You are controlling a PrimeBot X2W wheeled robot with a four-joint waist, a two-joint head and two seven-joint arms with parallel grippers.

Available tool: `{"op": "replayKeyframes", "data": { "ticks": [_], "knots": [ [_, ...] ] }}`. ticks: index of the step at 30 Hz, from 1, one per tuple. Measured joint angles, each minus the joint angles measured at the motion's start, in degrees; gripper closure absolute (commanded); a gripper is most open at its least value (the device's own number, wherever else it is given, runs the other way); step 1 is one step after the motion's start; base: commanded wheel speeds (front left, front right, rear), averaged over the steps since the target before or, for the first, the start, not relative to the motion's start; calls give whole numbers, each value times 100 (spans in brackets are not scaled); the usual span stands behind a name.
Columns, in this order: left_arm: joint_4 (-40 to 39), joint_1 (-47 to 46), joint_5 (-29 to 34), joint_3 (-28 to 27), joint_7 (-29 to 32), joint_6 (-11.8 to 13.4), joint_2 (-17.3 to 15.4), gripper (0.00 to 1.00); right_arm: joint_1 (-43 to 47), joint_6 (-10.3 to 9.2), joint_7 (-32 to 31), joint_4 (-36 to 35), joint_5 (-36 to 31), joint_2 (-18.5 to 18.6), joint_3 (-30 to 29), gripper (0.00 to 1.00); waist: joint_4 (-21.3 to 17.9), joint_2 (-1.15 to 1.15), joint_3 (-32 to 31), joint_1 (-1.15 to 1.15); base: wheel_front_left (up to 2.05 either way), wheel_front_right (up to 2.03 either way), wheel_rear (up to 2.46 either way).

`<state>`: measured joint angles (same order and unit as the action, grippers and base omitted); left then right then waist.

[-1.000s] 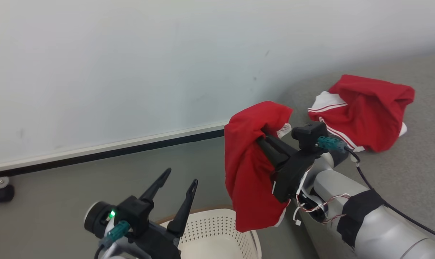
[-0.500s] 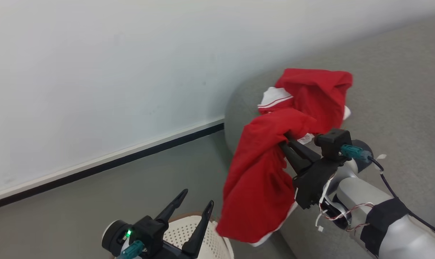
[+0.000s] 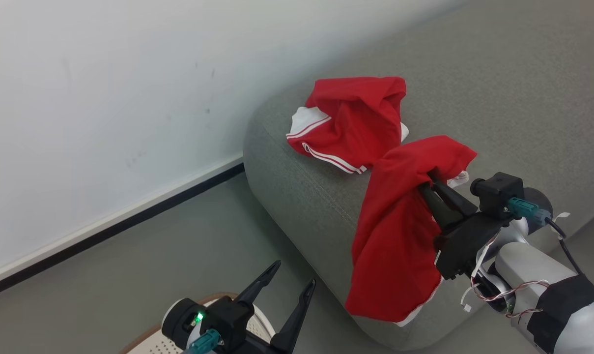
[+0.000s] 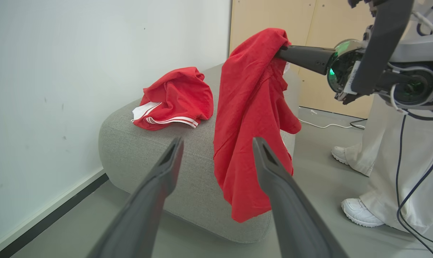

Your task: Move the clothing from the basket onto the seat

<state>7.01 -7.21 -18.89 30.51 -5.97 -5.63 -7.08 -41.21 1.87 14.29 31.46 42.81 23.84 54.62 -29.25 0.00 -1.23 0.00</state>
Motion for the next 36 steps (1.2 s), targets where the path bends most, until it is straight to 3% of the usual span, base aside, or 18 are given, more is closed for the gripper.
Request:
{"op": "replayKeyframes", "data": {
  "ticks": [8, 15, 28, 36],
  "knots": [
    [57, -92, 44, 42, 8, -42, -14, 0, -126, -37, 0, -108, -59, 15, -220, 100, -156, 0, 245, 0, 0, 0, 0],
    [-86, -97, 126, 41, 36, -36, -73, 0, -755, 15, 0, -78, -109, 70, -509, 100, -153, 0, 427, 0, 0, 0, 0],
    [-619, -533, 293, 79, 264, -35, -205, 0, -2516, 98, 42, 632, -108, 753, -1384, 100, 227, 0, 1135, 1, 0, 0, 0],
    [-1014, -851, 499, 34, 423, -24, -357, 0, -3134, 55, 43, 1074, -108, 1287, -1750, 100, 631, 0, 1692, 1, 0, 0, 0]
  ]
}}
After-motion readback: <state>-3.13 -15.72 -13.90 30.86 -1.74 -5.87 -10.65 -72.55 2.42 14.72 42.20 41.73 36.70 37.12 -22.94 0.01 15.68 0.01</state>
